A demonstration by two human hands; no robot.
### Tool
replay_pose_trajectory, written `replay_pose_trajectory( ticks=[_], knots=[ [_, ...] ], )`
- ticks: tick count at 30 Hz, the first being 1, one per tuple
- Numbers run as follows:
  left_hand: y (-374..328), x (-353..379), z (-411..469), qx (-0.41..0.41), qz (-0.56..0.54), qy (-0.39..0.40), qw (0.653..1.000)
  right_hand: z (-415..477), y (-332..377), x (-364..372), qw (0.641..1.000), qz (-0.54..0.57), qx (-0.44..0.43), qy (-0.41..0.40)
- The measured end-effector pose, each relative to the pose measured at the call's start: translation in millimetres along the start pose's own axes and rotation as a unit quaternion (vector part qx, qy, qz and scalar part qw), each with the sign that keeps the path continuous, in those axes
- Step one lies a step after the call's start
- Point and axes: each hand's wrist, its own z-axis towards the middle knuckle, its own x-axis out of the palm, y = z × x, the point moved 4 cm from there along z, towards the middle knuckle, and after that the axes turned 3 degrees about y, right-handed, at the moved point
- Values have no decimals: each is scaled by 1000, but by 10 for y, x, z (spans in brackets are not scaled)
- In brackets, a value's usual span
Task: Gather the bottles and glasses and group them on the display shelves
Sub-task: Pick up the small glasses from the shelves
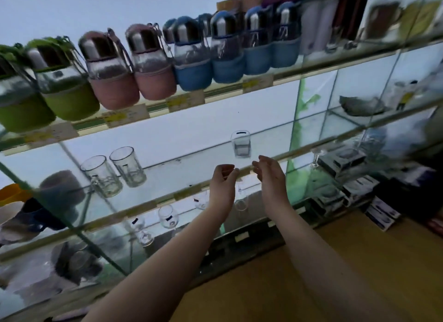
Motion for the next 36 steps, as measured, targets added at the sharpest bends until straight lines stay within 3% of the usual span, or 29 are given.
replay_pose_trajectory(
  ticks=[17, 36],
  knots=[
    [-301, 2251, -113, 42, -9, 174, 984, 384, 500, -2023, 989, 32, -22, -144],
    [-1120, 5087, 1114, 62, -118, 311, 941, 2244, 1523, -3915, 958, -25, -102, -266]
  ],
)
